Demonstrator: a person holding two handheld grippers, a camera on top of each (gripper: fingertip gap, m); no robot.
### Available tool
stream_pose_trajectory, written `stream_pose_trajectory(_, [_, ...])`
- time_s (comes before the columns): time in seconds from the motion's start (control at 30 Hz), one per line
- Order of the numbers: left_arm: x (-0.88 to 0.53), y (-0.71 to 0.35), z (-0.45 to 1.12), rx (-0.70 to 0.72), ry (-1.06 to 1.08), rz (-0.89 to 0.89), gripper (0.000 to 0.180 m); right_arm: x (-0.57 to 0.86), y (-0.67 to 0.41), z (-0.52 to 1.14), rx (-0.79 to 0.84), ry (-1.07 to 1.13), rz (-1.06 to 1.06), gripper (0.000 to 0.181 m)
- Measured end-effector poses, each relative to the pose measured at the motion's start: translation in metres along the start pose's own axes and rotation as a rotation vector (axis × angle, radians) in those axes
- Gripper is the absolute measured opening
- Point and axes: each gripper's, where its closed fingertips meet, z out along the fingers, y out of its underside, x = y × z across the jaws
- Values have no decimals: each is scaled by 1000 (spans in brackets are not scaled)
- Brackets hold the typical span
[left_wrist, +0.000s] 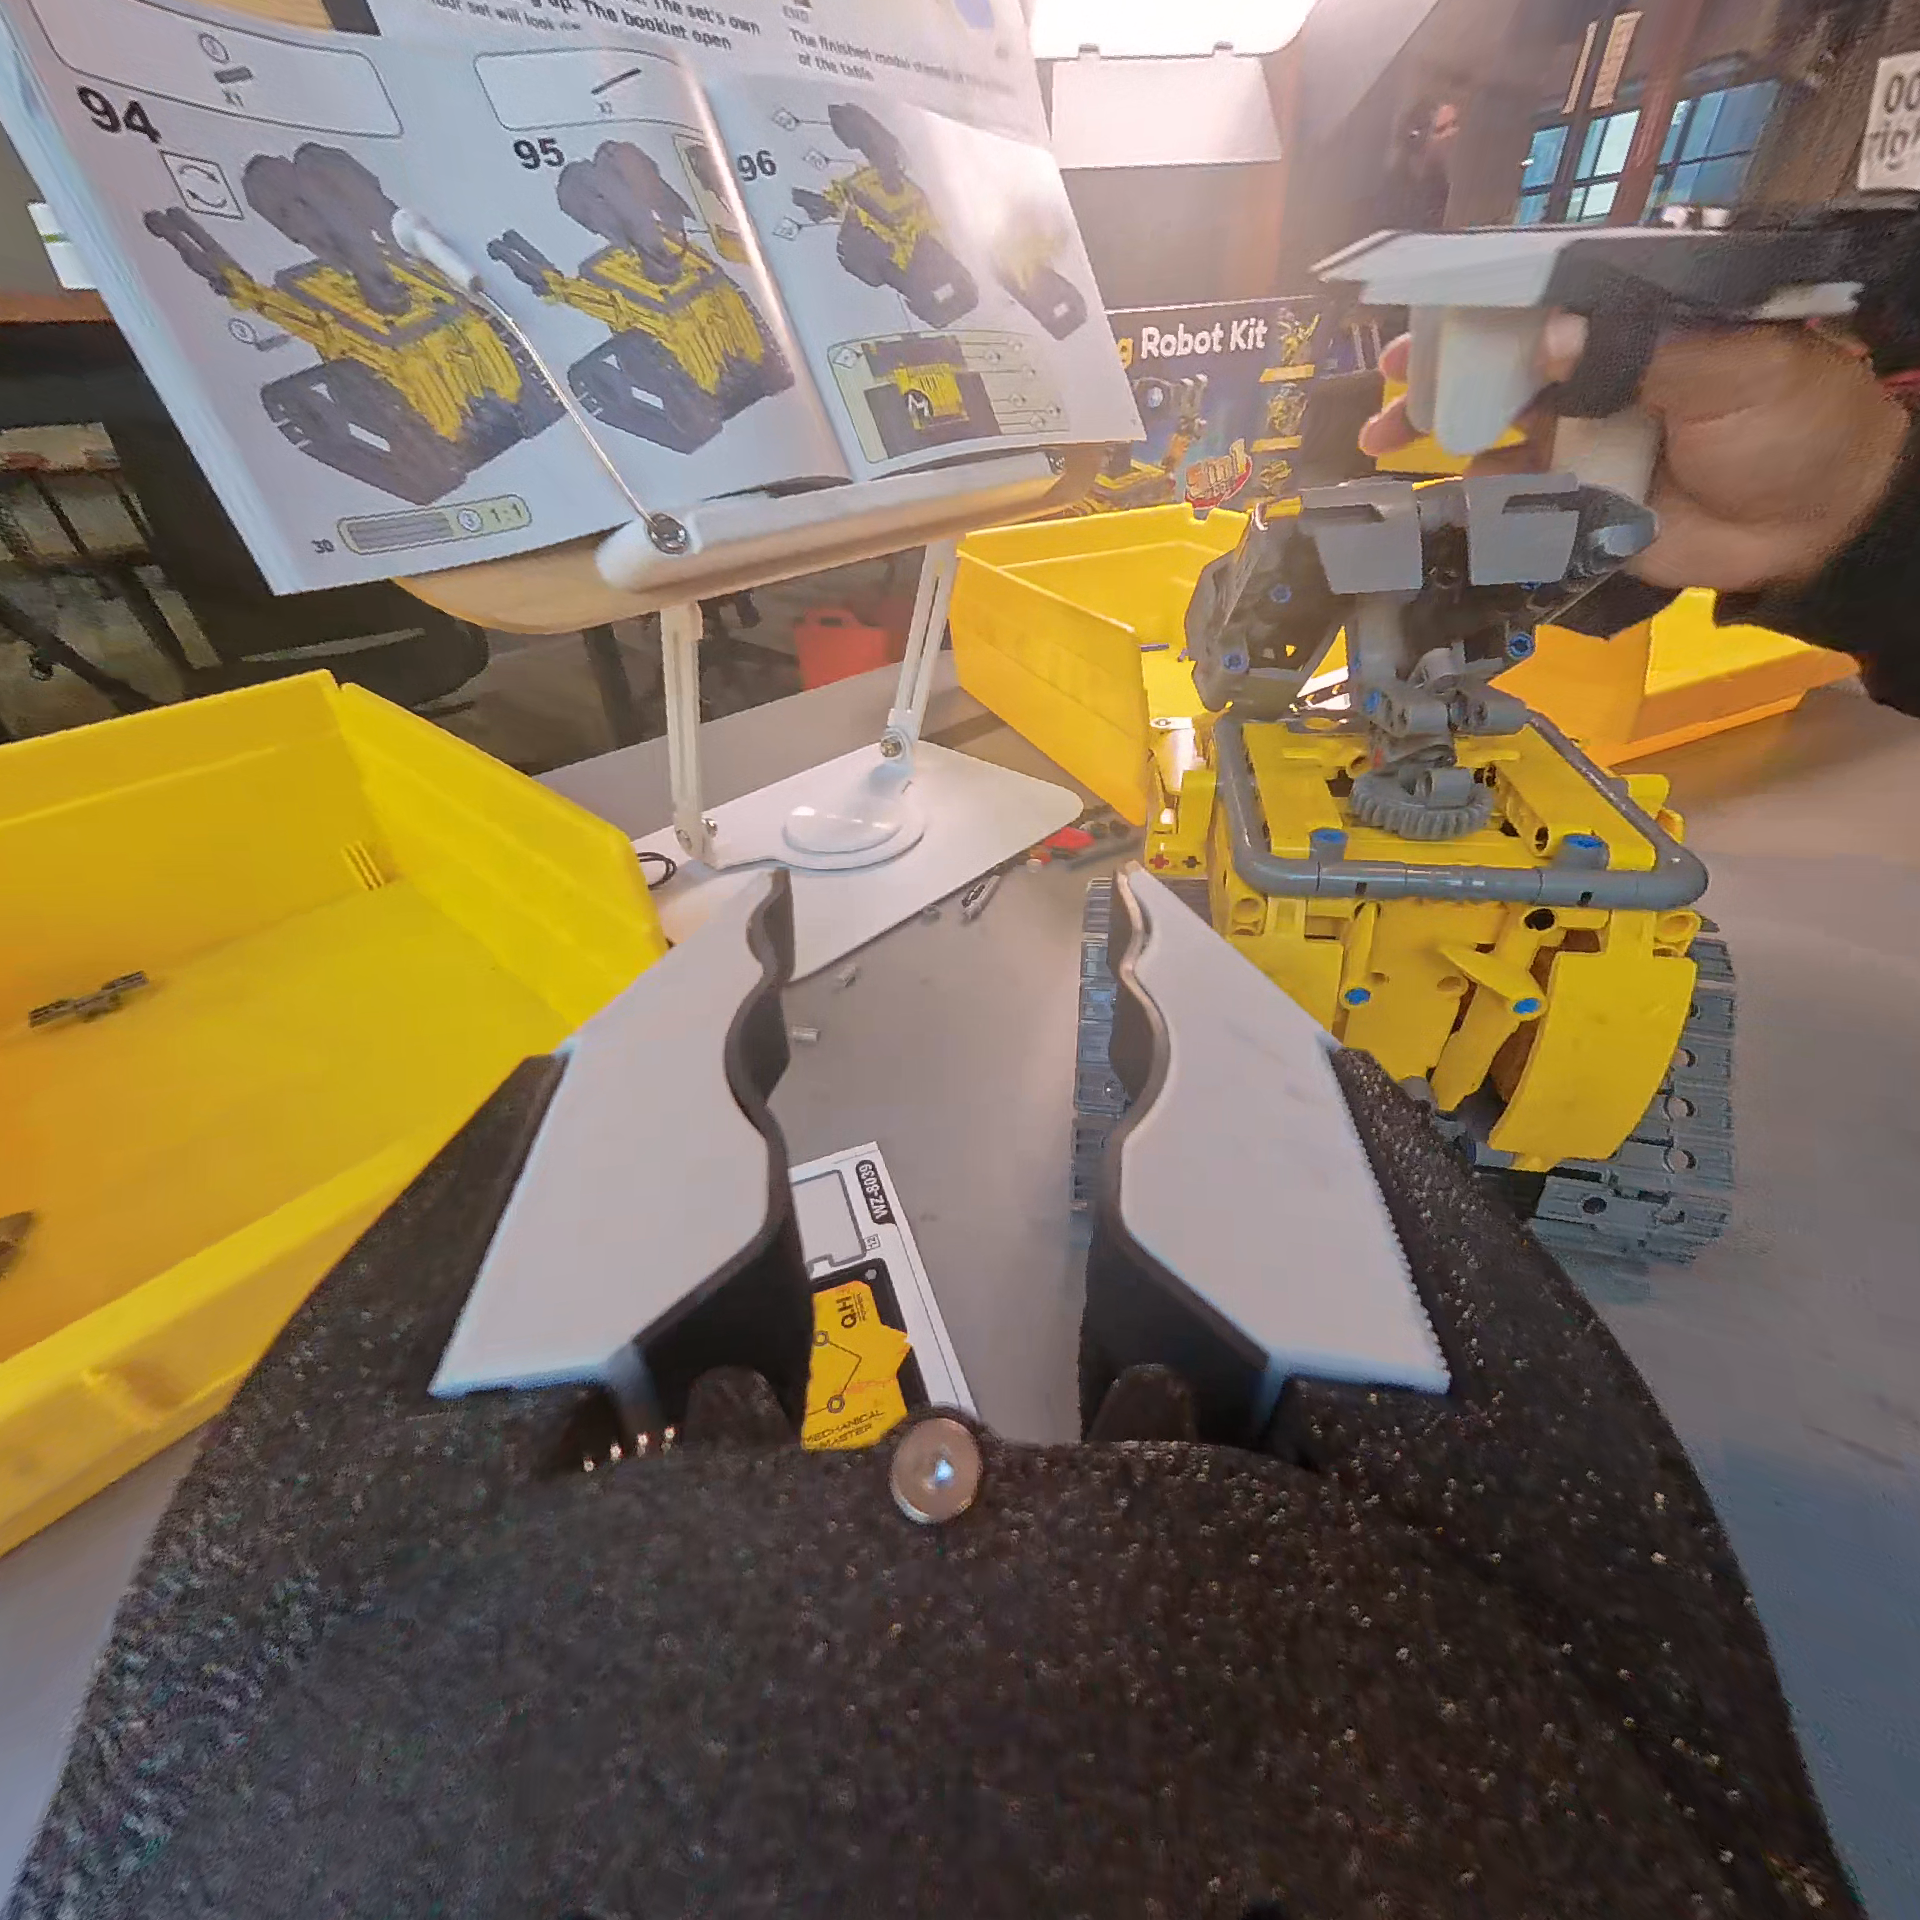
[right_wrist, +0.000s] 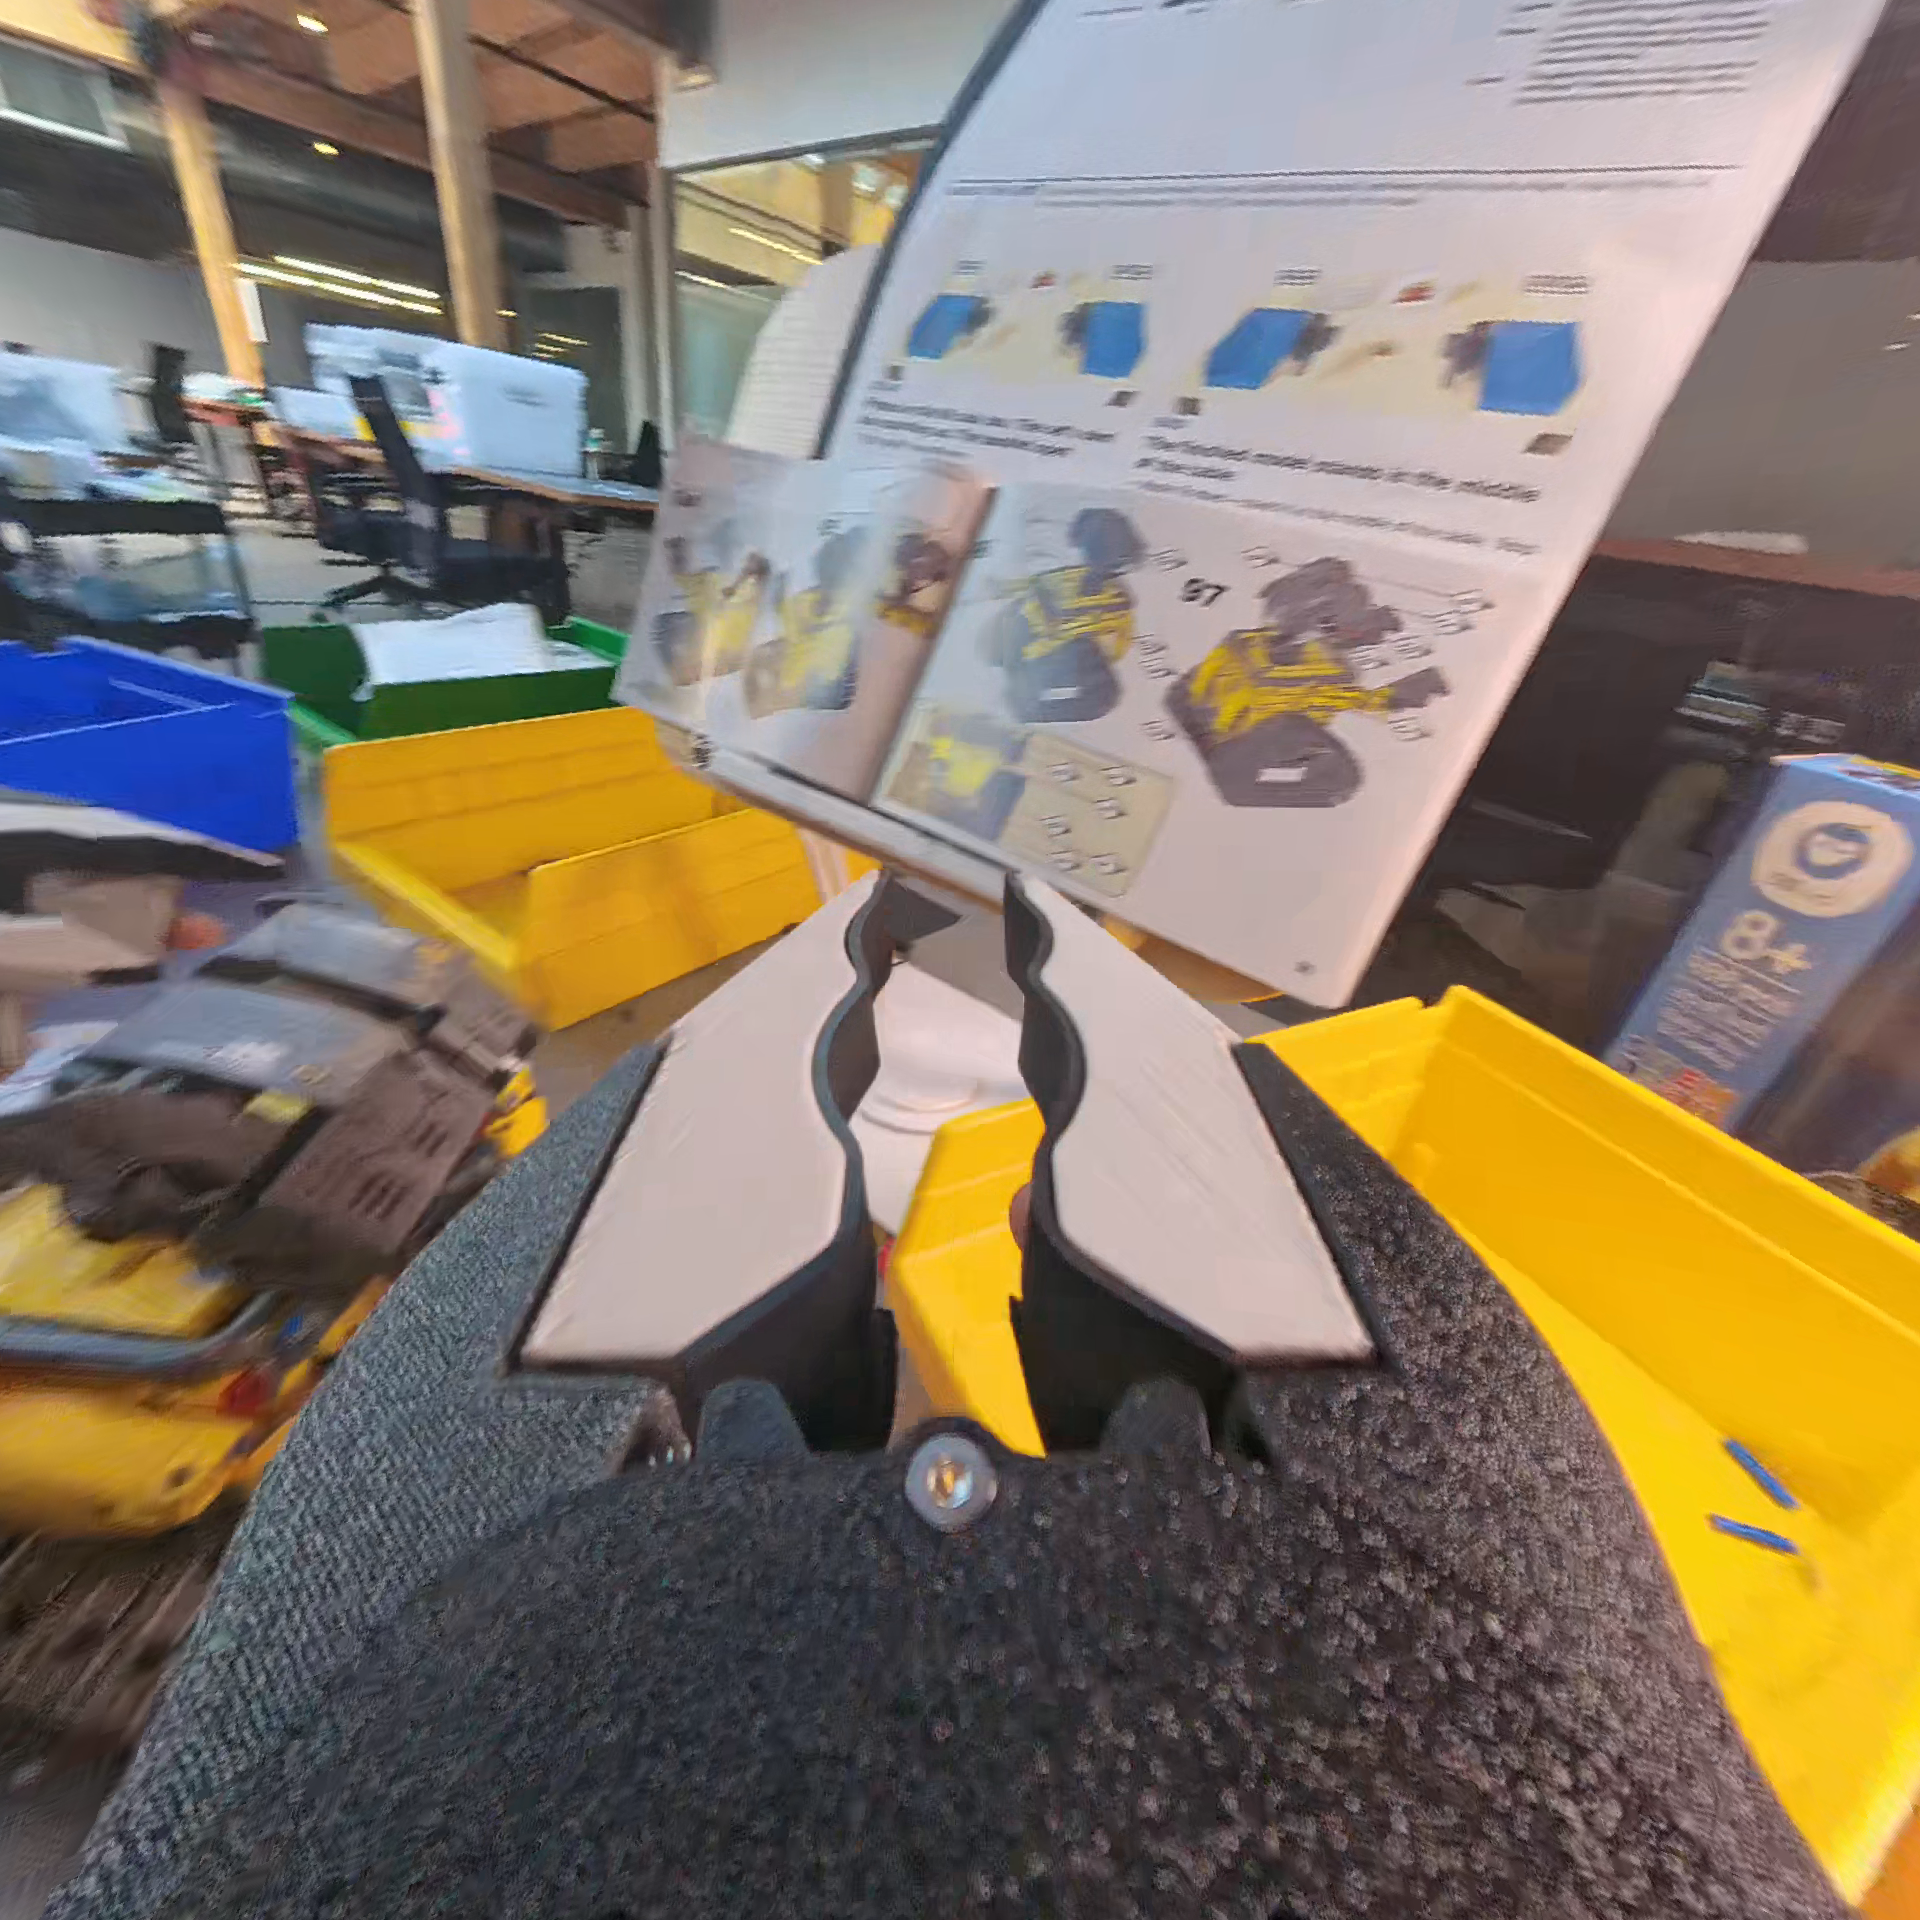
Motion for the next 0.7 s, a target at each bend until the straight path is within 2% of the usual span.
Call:
stream_pose_trajectory(0.07, [0,0,0,-1,-12,27,59,29,-9,21,21,87,-1,20])
stream_pose_trajectory(0.27, [4,1,-1,13,-6,73,47,89,-17,71,53,236,-31,0])
stream_pose_trajectory(0.47, [5,-7,-10,77,-5,101,42,118,-4,84,60,243,-38,0])
stream_pose_trajectory(0.6, [2,-10,-12,91,6,49,43,124,4,75,59,262,-24,0])
stream_pose_trajectory(0.7, [3,-8,-10,78,-2,76,43,121,-2,72,70,264,-28,0])
